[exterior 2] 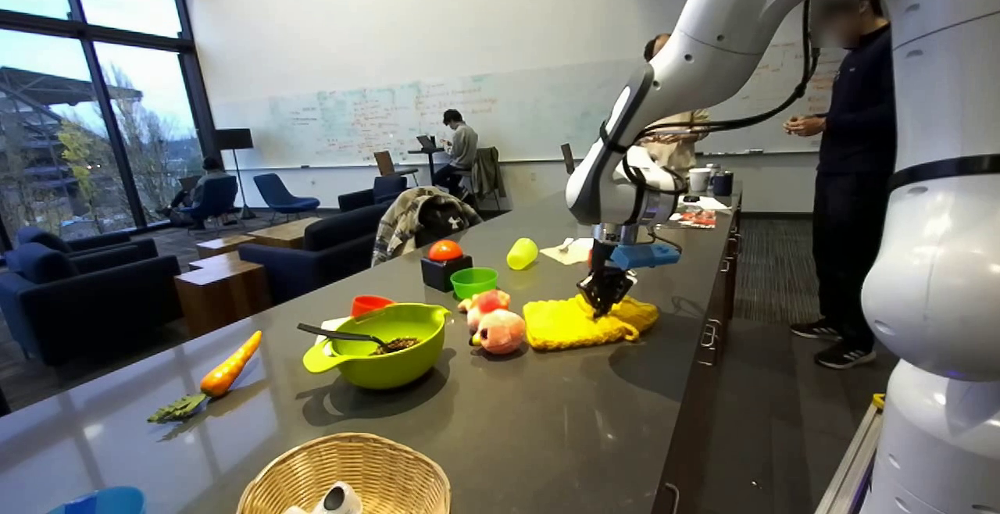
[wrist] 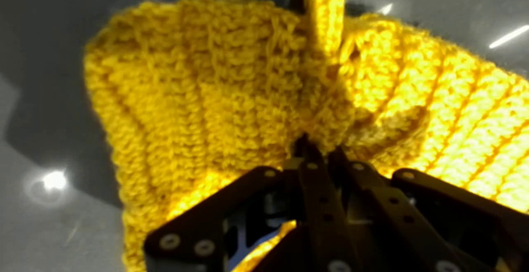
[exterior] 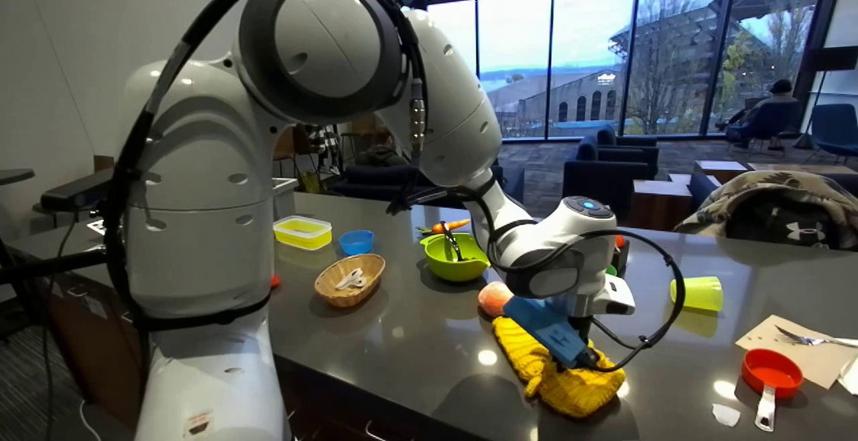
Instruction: Use the yellow towel to wipe the surface
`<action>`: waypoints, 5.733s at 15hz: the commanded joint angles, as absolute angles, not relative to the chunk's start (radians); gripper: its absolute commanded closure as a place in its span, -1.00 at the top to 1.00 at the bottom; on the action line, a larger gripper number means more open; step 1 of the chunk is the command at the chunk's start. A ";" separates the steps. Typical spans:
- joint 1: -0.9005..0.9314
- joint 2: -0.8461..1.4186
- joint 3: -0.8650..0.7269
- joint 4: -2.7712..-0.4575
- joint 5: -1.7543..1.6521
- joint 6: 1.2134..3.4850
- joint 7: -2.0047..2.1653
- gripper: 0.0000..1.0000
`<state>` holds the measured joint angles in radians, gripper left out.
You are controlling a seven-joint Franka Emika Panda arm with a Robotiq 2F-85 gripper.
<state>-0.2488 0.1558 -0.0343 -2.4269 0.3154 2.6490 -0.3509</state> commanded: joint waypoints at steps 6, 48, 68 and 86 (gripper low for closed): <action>-0.066 -0.137 0.008 -2.853 0.335 2.762 -0.389 -0.96; -0.261 0.376 -0.228 -2.159 0.219 2.418 -0.025 -0.96; -0.349 0.631 -0.267 -1.781 0.246 2.335 0.224 -0.96; -0.280 0.449 -0.215 -2.052 0.247 2.554 0.170 -0.96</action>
<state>-0.3156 0.4782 -0.2476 -1.9353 0.2617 2.4810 0.2048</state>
